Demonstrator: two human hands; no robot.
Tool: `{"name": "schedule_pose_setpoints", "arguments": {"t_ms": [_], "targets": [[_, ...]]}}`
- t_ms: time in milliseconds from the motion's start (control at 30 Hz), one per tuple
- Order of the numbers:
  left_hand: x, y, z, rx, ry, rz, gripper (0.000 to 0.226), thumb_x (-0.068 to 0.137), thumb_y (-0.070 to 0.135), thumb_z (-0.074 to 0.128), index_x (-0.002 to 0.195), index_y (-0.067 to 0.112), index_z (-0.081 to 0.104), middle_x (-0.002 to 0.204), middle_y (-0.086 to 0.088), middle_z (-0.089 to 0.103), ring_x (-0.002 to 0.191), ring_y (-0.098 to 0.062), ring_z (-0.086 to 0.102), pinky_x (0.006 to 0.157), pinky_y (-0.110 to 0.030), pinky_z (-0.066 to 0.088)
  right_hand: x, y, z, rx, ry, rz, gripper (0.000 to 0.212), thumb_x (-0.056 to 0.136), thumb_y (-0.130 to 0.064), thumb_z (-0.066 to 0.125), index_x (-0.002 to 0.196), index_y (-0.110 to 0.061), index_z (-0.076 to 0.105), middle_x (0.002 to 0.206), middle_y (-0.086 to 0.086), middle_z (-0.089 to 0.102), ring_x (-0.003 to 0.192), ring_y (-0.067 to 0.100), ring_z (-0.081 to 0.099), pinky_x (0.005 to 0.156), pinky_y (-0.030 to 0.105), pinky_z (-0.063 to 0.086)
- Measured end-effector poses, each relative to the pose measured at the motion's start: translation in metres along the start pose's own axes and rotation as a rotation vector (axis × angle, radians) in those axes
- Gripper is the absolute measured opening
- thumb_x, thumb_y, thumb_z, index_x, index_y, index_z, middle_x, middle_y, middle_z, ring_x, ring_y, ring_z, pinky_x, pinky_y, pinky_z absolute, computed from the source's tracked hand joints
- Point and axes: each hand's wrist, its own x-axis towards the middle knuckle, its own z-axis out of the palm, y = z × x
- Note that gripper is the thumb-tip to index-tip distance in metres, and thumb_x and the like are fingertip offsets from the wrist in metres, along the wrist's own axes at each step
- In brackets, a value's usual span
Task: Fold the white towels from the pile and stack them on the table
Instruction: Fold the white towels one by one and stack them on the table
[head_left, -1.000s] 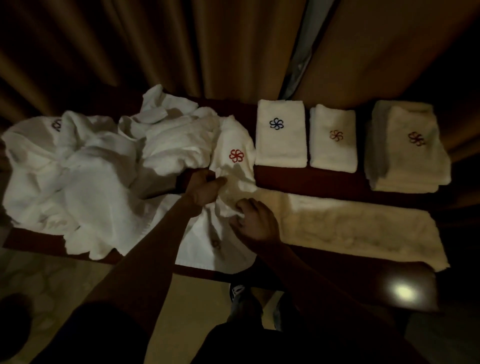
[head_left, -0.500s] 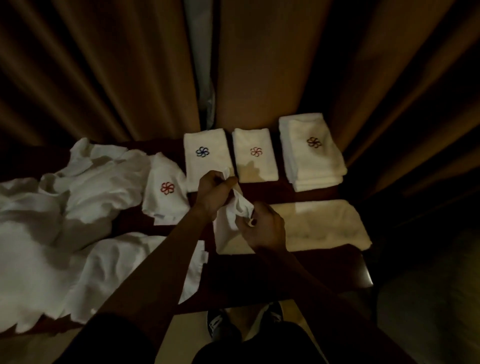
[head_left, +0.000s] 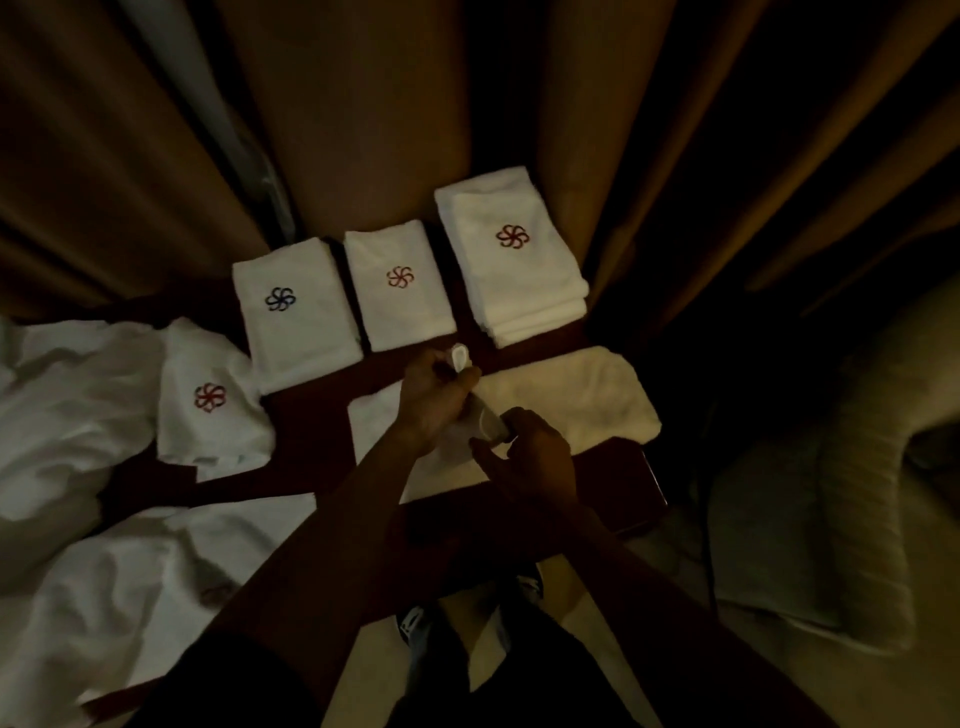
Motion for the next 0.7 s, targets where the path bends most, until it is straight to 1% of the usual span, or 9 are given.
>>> {"name": "schedule_pose_setpoints", "arguments": {"t_ms": [100,200,300,400,467,500,567,600,700], "targets": [[0.009,-0.018,0.01,0.077,-0.024,-0.002,0.022,0.084,0.018,0.078,0.097,0.025,0.062,0.096,-0.007,0.071,0.091,-0.027,0.071,0.08,-0.051,0.06,-0.001,0.014,0.003,-0.011,-0.069,0.038,0.028,0.085,-0.039,0.075,0.081,-0.016,0.061,0.07,-0.015,0.046,0.057,0.002,0.039,0.053,0.012,0.025],[0.011,-0.03,0.015,0.22,-0.012,0.011,0.034,0.085,0.022,0.078,0.113,0.018,0.061,0.105,-0.008,0.07,0.098,-0.023,0.069,0.087,-0.045,0.058,-0.002,0.021,0.006,-0.008,-0.184,0.089,0.026,0.089,-0.035,0.072,0.078,-0.018,0.056,0.069,-0.012,0.049,0.054,-0.002,0.041,0.052,0.013,0.026],[0.011,-0.038,0.016,0.348,0.044,0.075,0.043,0.085,0.026,0.078,0.12,0.011,0.06,0.109,-0.008,0.07,0.101,-0.021,0.066,0.089,-0.04,0.056,-0.001,0.022,0.012,-0.016,-0.29,0.17,0.025,0.092,-0.037,0.068,0.079,-0.022,0.053,0.073,-0.007,0.057,0.059,0.002,0.05,0.052,0.017,0.035],[0.014,-0.044,0.011,0.387,0.041,0.057,0.045,0.084,0.032,0.078,0.121,0.015,0.059,0.109,-0.005,0.07,0.102,-0.02,0.066,0.09,-0.04,0.056,0.002,0.022,0.021,-0.028,-0.341,0.236,0.025,0.093,-0.039,0.066,0.085,-0.017,0.06,0.079,-0.001,0.064,0.067,0.013,0.06,0.058,0.028,0.05],[0.016,-0.047,0.008,0.432,0.017,0.064,0.043,0.085,0.039,0.076,0.119,0.018,0.06,0.106,-0.002,0.07,0.099,-0.018,0.067,0.087,-0.037,0.056,0.006,0.025,0.024,-0.057,-0.377,0.287,0.026,0.094,-0.042,0.064,0.088,-0.017,0.059,0.08,-0.004,0.062,0.068,0.013,0.06,0.058,0.03,0.051],[0.016,-0.048,0.005,0.463,0.013,0.084,0.04,0.086,0.041,0.074,0.116,0.018,0.06,0.102,0.001,0.07,0.095,-0.016,0.066,0.084,-0.034,0.055,0.008,0.027,0.024,-0.073,-0.386,0.311,0.027,0.094,-0.044,0.063,0.089,-0.018,0.057,0.08,-0.006,0.061,0.069,0.012,0.06,0.056,0.027,0.048],[0.014,-0.052,-0.001,0.552,0.017,0.161,0.035,0.088,0.042,0.071,0.111,0.018,0.06,0.094,0.004,0.065,0.089,-0.013,0.062,0.079,-0.03,0.05,0.011,0.032,0.022,-0.106,-0.382,0.341,0.031,0.093,-0.049,0.062,0.096,-0.019,0.057,0.086,-0.006,0.059,0.076,0.014,0.061,0.059,0.026,0.045],[0.014,-0.055,-0.005,0.616,0.025,0.238,0.033,0.088,0.04,0.07,0.109,0.017,0.06,0.096,0.004,0.063,0.09,-0.013,0.06,0.079,-0.03,0.048,0.012,0.033,0.021,-0.117,-0.373,0.353,0.035,0.092,-0.051,0.062,0.101,-0.017,0.057,0.089,-0.005,0.058,0.08,0.014,0.061,0.063,0.028,0.046],[0.011,-0.071,-0.019,0.835,0.121,0.454,0.032,0.083,0.031,0.069,0.11,0.014,0.062,0.112,-0.006,0.061,0.105,-0.026,0.058,0.082,-0.041,0.051,0.014,0.031,0.018,-0.111,-0.327,0.375,0.046,0.09,-0.057,0.062,0.11,-0.015,0.056,0.096,-0.004,0.057,0.084,0.015,0.057,0.07,0.031,0.046]]}}
